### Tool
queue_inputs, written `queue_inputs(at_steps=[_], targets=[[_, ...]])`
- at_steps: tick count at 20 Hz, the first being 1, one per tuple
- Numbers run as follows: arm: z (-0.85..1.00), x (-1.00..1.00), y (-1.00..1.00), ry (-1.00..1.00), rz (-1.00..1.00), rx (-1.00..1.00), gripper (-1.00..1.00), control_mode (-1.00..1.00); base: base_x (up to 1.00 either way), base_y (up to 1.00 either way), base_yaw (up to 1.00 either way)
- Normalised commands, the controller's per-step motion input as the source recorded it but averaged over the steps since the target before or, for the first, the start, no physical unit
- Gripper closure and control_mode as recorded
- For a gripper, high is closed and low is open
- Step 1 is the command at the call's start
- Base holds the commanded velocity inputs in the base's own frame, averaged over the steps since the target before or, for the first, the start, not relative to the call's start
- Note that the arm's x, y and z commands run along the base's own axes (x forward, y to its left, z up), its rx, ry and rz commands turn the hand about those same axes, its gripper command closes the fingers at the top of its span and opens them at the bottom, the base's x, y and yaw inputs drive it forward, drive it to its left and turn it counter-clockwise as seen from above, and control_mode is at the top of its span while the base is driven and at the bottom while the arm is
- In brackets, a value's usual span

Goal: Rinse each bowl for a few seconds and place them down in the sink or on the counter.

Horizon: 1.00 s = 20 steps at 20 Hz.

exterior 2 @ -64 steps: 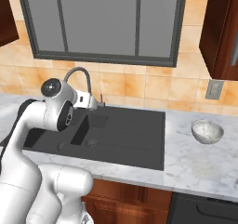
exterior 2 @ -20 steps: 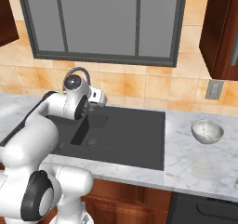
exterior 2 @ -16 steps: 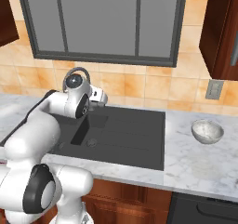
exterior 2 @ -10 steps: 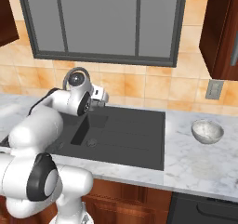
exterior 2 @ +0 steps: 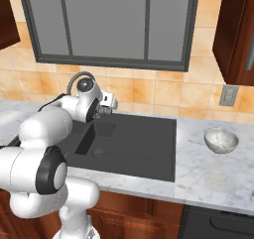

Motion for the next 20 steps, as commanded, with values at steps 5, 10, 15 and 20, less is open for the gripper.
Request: queue_inputs(at_steps=[5, 10, 15, 20], targets=[[-0.1, 0.27, 0.0, 0.0, 0.0, 0.0, -1.0, -1.0, 0.0, 0.0, 0.0], [-0.13, 0.26, 0.0, 0.0, 0.0, 0.0, -1.0, -1.0, 0.0, 0.0, 0.0], [-0.09, 0.27, 0.0, 0.0, 0.0, 0.0, -1.0, -1.0, 0.0, 0.0, 0.0], [-0.1, 0.25, 0.0, 0.0, 0.0, 0.0, -1.0, -1.0, 0.0, 0.0, 0.0]])
